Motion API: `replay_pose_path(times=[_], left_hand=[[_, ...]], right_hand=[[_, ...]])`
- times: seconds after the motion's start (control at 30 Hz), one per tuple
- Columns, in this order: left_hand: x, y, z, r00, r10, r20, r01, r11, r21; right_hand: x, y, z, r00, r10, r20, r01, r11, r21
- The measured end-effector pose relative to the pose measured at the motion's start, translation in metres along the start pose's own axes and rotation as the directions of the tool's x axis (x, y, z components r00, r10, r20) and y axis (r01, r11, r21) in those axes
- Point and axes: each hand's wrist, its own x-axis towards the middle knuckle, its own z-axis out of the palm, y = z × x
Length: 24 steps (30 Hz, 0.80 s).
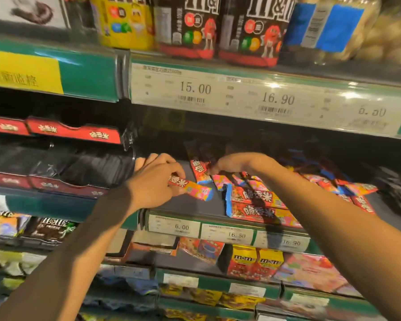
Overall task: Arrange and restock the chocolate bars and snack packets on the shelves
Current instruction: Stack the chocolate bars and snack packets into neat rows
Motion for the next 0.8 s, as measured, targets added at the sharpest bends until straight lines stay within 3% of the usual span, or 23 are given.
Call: replay_pose_path(times=[0.1,0.27,0.4,0.5,0.7,0.8], left_hand=[[0.001,-0.002,-0.003,1.000,0.001,-0.007,-0.001,0.999,-0.053],[0.000,-0.001,-0.007,0.999,-0.046,-0.019,0.037,0.945,-0.325],[0.000,0.000,-0.015,0.996,-0.076,-0.053,0.046,0.904,-0.425],[-0.003,0.006,-0.020,0.996,-0.073,-0.049,0.034,0.828,-0.560],[-0.011,0.049,-0.020,1.000,-0.003,-0.010,-0.004,0.714,-0.701],[-0.006,0.075,-0.012,0.998,0.070,-0.002,-0.051,0.694,-0.718]], right_hand=[[0.003,-0.002,0.001,0.998,-0.030,-0.061,0.034,0.998,0.053],[0.006,0.012,0.002,0.963,-0.027,-0.270,0.097,0.964,0.247],[-0.009,0.017,-0.008,0.921,-0.049,-0.386,0.211,0.896,0.391],[-0.033,0.027,-0.016,0.920,-0.042,-0.389,0.266,0.797,0.543],[-0.084,0.080,-0.019,0.901,-0.011,-0.435,0.300,0.739,0.603],[-0.102,0.111,-0.019,0.882,0.040,-0.469,0.261,0.787,0.559]])
